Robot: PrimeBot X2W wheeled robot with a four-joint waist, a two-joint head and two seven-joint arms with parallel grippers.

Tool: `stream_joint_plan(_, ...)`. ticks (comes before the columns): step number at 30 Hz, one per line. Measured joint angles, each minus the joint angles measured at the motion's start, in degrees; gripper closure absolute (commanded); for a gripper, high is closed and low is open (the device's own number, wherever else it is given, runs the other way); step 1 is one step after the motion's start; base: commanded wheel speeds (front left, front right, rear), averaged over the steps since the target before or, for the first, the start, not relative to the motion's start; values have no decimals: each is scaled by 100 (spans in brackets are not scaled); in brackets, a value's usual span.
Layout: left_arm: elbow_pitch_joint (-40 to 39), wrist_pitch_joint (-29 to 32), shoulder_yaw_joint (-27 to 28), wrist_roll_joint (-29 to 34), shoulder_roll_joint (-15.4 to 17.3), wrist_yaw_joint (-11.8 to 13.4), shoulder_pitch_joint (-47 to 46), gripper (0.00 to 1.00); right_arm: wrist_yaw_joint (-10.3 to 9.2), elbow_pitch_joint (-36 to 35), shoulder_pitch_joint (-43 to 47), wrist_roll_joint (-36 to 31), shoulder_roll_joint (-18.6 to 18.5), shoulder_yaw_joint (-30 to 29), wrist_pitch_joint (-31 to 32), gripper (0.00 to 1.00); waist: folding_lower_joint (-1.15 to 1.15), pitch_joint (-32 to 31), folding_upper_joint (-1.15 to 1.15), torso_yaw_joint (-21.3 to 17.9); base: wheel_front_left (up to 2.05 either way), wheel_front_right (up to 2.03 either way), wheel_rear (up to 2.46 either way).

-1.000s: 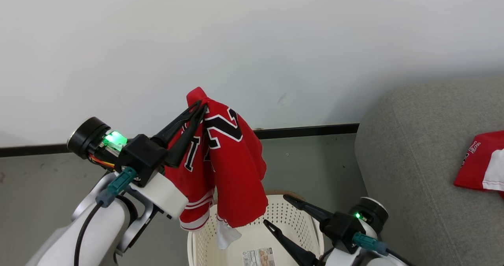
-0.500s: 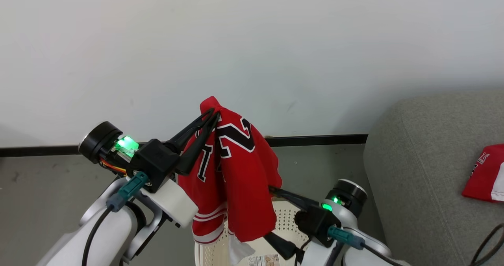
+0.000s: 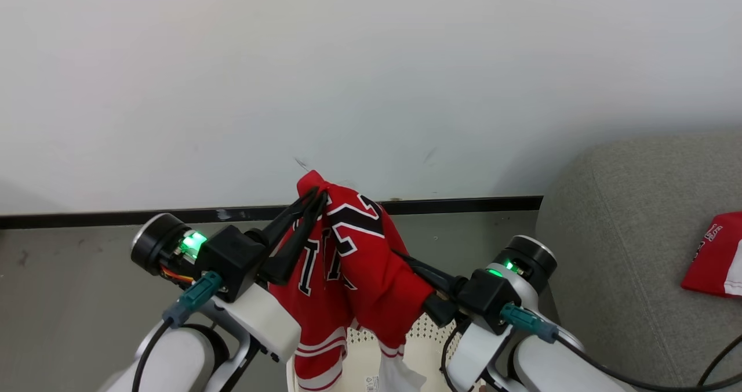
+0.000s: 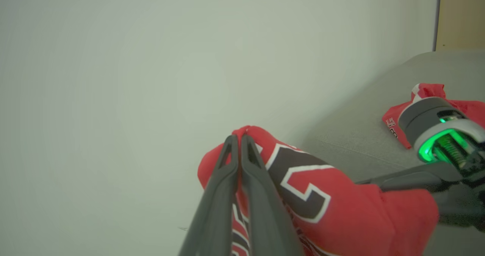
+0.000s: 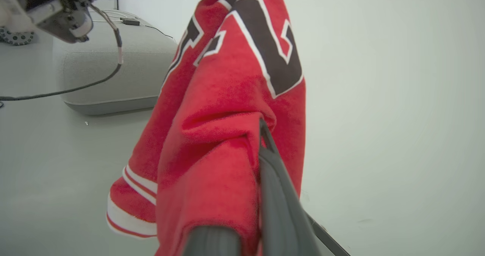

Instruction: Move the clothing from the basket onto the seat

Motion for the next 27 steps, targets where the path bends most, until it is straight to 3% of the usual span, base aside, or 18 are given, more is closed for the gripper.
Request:
stream_joint_plan(4,21,-60,19,-212,-261,152,281,100,-1,-92,129,82,-51,-385,0,100,0,19,0,-53,0,0,0)
stream_joint_plan(9,116,-160,40,-271,-331,221,398,100,-1,-276,264,87,-166,-754,-1,100,0,35,0,-123,0,0,0)
stream_joint_plan(10,140,-202,56,-272,-339,257,398,73,-1,-343,264,87,-208,-844,-1,100,0,38,0,-141,0,0,0)
stream_joint_plan(11,156,-225,75,-272,-350,258,398,53,-1,-402,264,81,-244,-945,-7,100,0,40,0,-159,0,0,0)
stream_joint_plan(12,169,-257,82,-272,-361,258,400,21,-1,-442,263,69,-270,-1055,-14,100,0,43,0,-180,0,0,0)
stream_joint_plan(13,181,-263,86,-274,-379,259,404,0,-1,-485,266,62,-298,-1152,-14,100,0,45,0,-201,0,0,0)
stream_joint_plan(27,430,-510,-92,-436,-576,222,649,0,0,-955,854,-240,-588,-2664,-14,100,0,67,0,-604,0,0,0)
